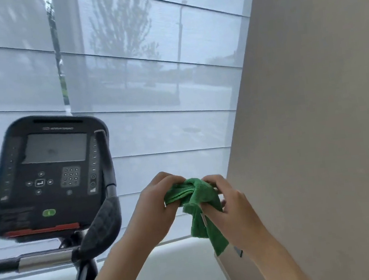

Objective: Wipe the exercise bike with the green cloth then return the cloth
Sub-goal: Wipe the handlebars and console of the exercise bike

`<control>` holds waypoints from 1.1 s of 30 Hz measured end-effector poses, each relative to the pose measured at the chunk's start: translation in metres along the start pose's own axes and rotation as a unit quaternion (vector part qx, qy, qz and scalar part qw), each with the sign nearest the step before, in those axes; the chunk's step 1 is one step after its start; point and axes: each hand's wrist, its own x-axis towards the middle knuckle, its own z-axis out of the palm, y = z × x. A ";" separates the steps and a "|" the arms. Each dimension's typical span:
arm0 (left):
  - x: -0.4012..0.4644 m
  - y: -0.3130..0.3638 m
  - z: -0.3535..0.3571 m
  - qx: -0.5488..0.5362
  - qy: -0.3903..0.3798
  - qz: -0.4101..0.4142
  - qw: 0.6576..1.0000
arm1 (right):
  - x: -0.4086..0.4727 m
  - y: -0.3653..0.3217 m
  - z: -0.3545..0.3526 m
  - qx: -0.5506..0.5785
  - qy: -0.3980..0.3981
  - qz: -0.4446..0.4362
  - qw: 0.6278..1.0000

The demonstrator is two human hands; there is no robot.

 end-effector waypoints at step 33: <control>0.000 -0.130 -0.038 0.297 0.251 -0.307 0.869 | 0.285 0.095 0.172 0.310 -0.193 -0.107 0.925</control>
